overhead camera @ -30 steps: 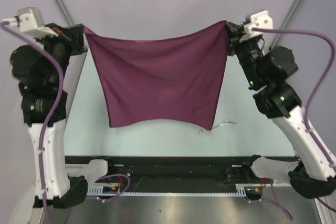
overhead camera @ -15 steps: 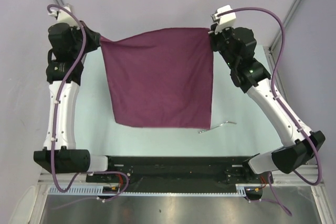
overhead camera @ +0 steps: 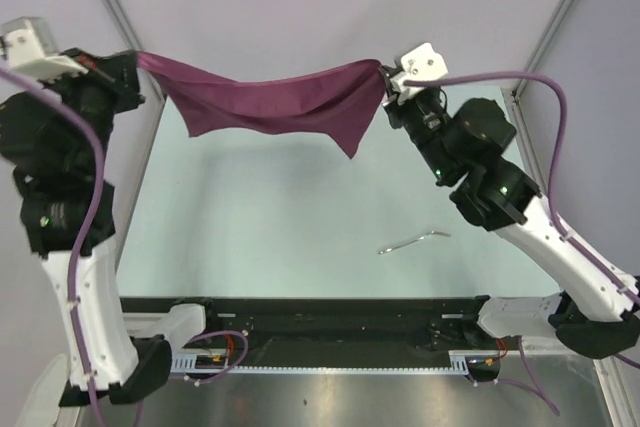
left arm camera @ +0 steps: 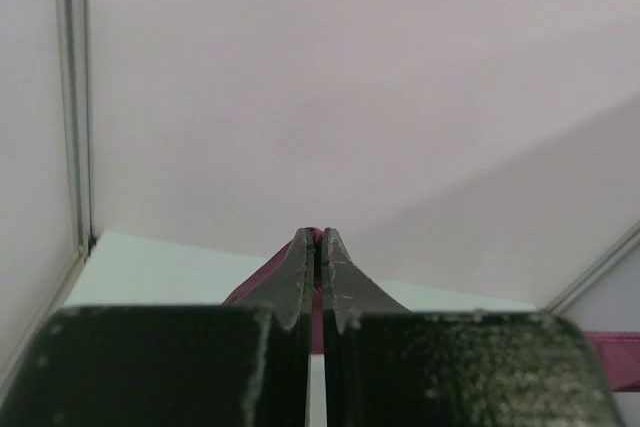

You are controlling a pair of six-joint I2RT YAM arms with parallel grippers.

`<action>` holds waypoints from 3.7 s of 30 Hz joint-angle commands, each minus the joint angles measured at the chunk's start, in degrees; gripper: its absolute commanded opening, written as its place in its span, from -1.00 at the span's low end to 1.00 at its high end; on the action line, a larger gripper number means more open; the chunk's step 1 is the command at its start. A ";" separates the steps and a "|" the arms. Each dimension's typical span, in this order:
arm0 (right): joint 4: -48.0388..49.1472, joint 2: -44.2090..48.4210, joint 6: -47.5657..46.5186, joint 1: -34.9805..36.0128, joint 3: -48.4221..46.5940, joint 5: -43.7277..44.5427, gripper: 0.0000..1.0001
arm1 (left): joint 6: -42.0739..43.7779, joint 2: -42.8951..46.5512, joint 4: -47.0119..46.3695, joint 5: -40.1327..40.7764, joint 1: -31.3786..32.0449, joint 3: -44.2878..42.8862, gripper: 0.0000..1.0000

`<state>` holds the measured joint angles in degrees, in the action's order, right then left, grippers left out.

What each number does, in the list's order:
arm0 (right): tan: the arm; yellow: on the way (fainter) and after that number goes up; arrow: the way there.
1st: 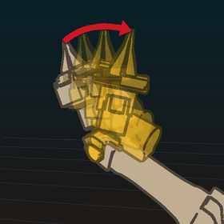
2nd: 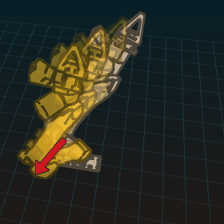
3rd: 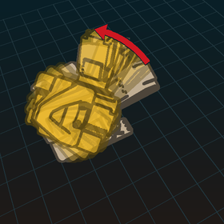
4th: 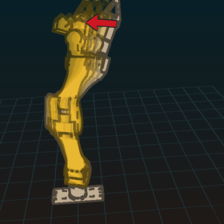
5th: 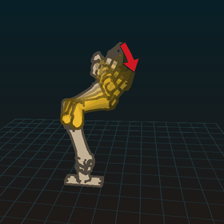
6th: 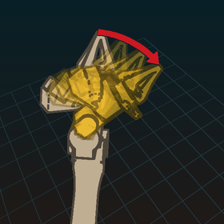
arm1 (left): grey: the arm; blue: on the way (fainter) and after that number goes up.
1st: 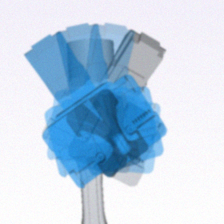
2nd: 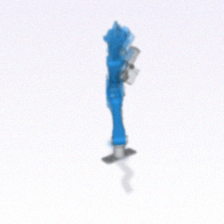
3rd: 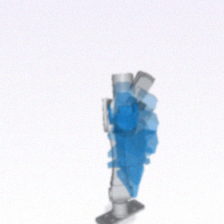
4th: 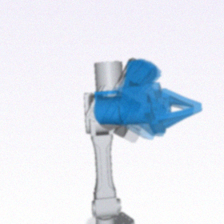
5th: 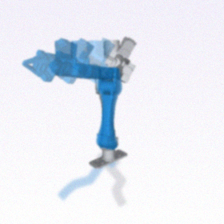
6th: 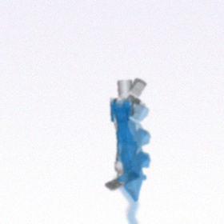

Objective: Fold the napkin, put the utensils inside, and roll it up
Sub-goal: Flatten out the napkin at the center of the board, then fold the napkin at the center of the board.

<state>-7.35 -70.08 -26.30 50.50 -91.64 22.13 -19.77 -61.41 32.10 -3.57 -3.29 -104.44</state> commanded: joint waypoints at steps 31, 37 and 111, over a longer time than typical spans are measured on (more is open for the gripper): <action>10.09 -62.86 24.52 -33.00 -34.09 -29.94 -0.64 | 10.71 -46.76 -15.39 14.28 -3.56 6.20 -0.64; -5.91 -80.93 32.18 -35.99 -59.84 -35.66 0.99 | 11.42 -59.35 -9.60 15.08 -2.17 -6.74 0.67; -26.50 -35.06 53.37 -17.69 0.55 -28.19 0.49 | 6.32 -21.72 -11.09 -14.71 13.91 35.36 0.83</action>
<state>-36.75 -117.75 26.11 41.39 -99.09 -6.85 -14.52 -81.06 23.49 -18.94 4.67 -69.38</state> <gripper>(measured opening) 0.740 0.921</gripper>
